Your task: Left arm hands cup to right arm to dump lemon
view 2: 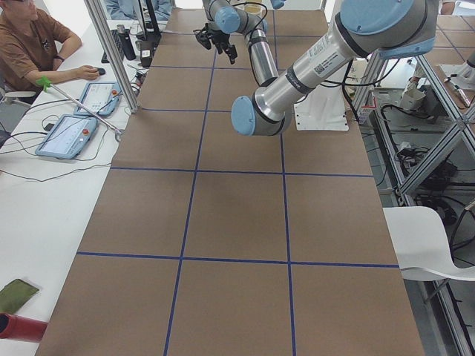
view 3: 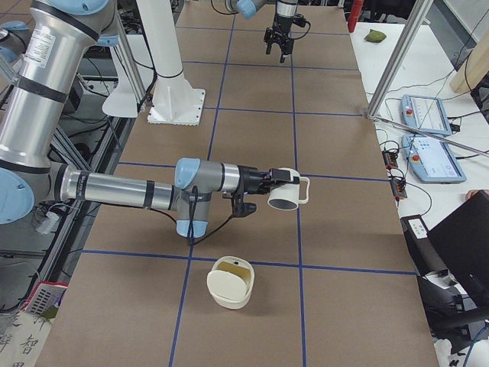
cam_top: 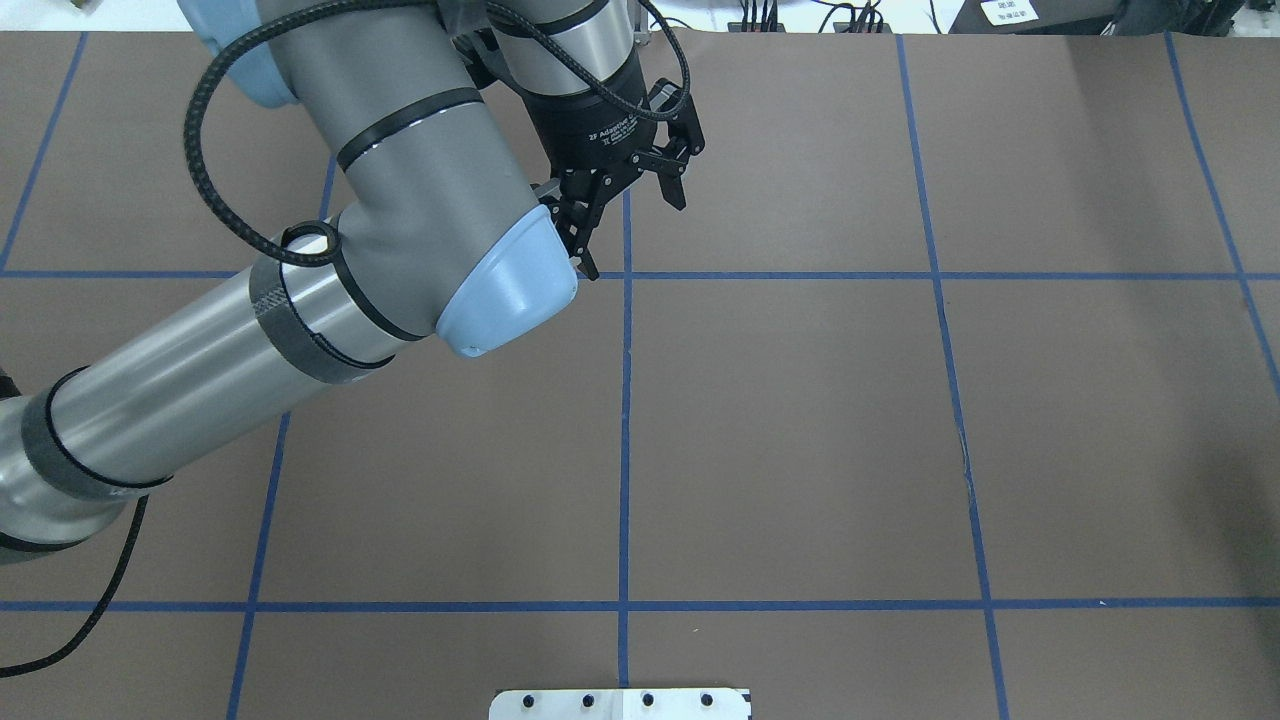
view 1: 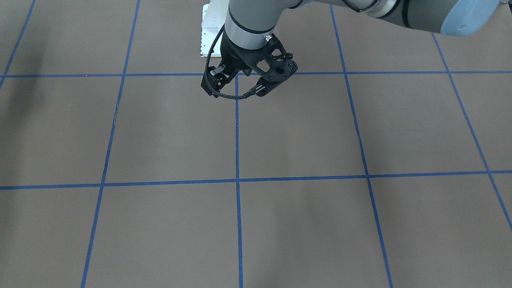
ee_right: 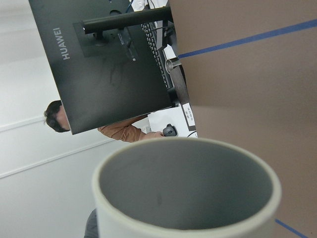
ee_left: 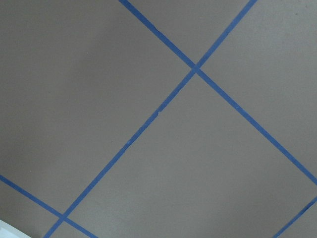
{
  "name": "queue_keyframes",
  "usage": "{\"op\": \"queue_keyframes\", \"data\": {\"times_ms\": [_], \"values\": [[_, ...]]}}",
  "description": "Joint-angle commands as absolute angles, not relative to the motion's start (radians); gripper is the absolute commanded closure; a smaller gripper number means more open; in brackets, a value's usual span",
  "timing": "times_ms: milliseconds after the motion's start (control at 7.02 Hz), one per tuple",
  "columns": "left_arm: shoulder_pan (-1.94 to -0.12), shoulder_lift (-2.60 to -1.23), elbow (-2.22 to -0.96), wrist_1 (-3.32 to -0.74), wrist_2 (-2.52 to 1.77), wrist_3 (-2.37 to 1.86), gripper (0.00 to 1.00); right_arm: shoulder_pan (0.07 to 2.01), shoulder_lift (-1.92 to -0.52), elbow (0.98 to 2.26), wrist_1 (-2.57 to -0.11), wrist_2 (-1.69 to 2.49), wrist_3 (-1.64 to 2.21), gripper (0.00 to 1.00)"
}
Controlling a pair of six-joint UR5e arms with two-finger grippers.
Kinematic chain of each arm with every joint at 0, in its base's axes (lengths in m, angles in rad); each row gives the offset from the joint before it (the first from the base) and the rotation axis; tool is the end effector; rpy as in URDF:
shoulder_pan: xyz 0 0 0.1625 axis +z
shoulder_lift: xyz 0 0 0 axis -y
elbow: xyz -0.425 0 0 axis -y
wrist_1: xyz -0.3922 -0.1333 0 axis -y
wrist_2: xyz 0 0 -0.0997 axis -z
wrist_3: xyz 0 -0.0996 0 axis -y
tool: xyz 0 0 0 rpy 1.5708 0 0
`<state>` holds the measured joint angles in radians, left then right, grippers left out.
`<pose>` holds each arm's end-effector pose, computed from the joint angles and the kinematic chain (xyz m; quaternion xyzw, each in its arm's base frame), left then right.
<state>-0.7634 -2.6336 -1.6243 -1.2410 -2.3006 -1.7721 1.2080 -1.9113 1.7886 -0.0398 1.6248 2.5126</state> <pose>0.4353 -0.5091 -0.0013 -0.2174 0.4353 -0.2791 0.8278 -0.0087 -0.3835 0.5288 0.0655 -0.6442 0.6618 0.3779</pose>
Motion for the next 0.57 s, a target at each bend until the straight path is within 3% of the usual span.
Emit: {"op": "queue_keyframes", "data": {"times_ms": [0,427], "values": [[-0.77,-2.632,-1.623,-1.241,-2.299,-1.752,0.0,1.165,-1.856,1.824,-0.15,1.625,2.166,1.0],[-0.794,-2.632,-1.614,-1.243,-2.299,-1.71,0.0,1.102,-1.712,1.824,-0.335,1.621,1.777,1.0]]}}
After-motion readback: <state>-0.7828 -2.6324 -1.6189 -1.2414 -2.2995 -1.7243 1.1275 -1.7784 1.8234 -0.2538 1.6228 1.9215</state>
